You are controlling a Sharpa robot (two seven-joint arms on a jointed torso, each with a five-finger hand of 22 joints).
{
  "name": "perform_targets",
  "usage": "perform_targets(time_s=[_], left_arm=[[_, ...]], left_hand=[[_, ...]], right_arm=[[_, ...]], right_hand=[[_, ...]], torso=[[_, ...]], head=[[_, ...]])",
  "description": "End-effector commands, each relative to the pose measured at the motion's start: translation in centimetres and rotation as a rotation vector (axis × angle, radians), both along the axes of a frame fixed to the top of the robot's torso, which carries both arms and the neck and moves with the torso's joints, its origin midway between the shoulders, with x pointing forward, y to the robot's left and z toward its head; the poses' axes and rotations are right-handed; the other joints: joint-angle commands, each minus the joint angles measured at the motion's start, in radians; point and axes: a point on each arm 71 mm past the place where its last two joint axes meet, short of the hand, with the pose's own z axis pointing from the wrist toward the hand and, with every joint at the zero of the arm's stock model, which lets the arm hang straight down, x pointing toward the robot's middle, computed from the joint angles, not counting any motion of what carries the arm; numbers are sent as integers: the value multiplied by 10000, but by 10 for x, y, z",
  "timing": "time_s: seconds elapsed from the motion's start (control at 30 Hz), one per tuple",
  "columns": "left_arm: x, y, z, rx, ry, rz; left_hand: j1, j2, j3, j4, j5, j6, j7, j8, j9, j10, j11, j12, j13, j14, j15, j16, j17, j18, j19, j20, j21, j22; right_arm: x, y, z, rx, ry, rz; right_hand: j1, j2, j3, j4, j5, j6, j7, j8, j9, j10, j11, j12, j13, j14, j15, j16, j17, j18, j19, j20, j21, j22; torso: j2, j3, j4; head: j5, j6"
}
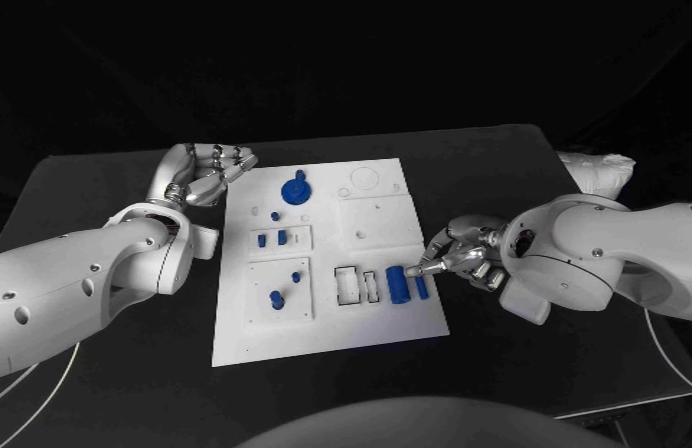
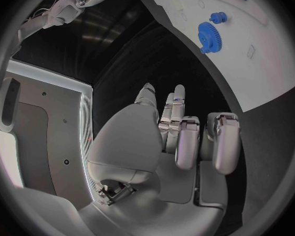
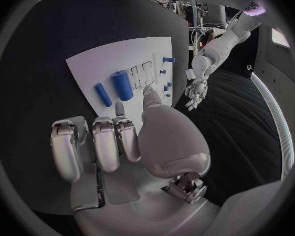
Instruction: Assemble the parts on the task board
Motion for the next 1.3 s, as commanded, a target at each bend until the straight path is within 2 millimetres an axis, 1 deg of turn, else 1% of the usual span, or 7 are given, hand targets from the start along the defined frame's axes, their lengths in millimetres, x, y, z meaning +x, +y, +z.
perform_targets(time_s=[0.03,0.23,0.47,0.53,0.97,1.1,1.3], left_arm=[[0,-2,1,-22,-77,-123],[0,-1,1,-12,-81,-101],[0,0,1,-10,-82,-95],[0,0,1,-10,-83,-98],[0,0,1,-15,-80,-114],[0,0,1,-14,-78,-111],[0,0,1,-24,-92,-135]], left_hand=[[-9,82,-41,6,42,25,1,-2,-13,-2,7,-46,-14,1025,-47,25,2627,-151,1053,-40,24,2634],[-9,82,-41,6,42,25,1,-2,-13,-2,7,-46,-14,1025,-47,25,2627,-151,1053,-40,24,2634],[-9,82,-41,6,42,25,1,-2,-13,-2,7,-46,-14,1025,-47,25,2627,-151,1053,-40,24,2634],[-9,82,-41,6,42,25,1,-2,-13,-2,7,-46,-14,1025,-47,25,2627,-151,1053,-40,24,2634],[-6,97,-54,5,46,36,-3,6,-11,3,5,-44,-13,1025,-47,25,2627,-151,1053,-40,24,2634],[-6,97,-54,5,46,36,-3,6,-11,3,5,-44,-13,1025,-47,25,2627,-151,1053,-40,24,2634],[-7,99,-61,6,46,41,-4,8,-10,4,5,-44,-13,1025,-47,25,2627,-151,1053,-40,24,2634]], right_arm=[[-2,-1,-2,-88,217,-707],[-3,6,-8,-166,408,-684],[-3,12,-13,-248,542,-568],[-2,14,-14,-251,551,-553],[1,20,-18,-316,690,-244],[2,21,-20,-366,767,-111],[4,22,-22,-478,851,54]], right_hand=[[90,-77,76,-11,-3,-118,321,88,36,1082,64,27,2630,1043,9,41,2630,-67,1047,66,45,2631],[57,-234,301,-64,47,-391,292,250,189,1082,34,27,2630,1043,3,41,2630,-67,1047,57,45,2631],[110,-158,549,-138,66,-680,329,296,242,1082,55,27,2630,1043,25,41,2630,-67,1047,69,45,2631],[121,-146,591,-159,71,-746,346,277,228,1082,69,27,2630,1043,35,41,2630,-67,1047,76,45,2631],[69,-131,663,-170,49,-903,364,216,171,1082,89,27,2630,1043,58,41,2630,-67,1047,97,45,2631],[67,-131,664,-170,47,-905,365,215,169,1082,90,27,2630,1043,58,41,2630,-67,1047,97,45,2631],[44,-102,685,-160,25,-923,376,206,153,1082,99,27,2630,1043,64,41,2630,-67,1047,102,45,2631]], torso=[[-6,-4,11],[1,13,16],[8,11,15],[8,12,31],[6,10,19],[8,14,10],[13,14,31]], head=[[0,-5],[-15,-12],[41,-9],[31,-2],[52,-16],[133,-35],[146,-22]])
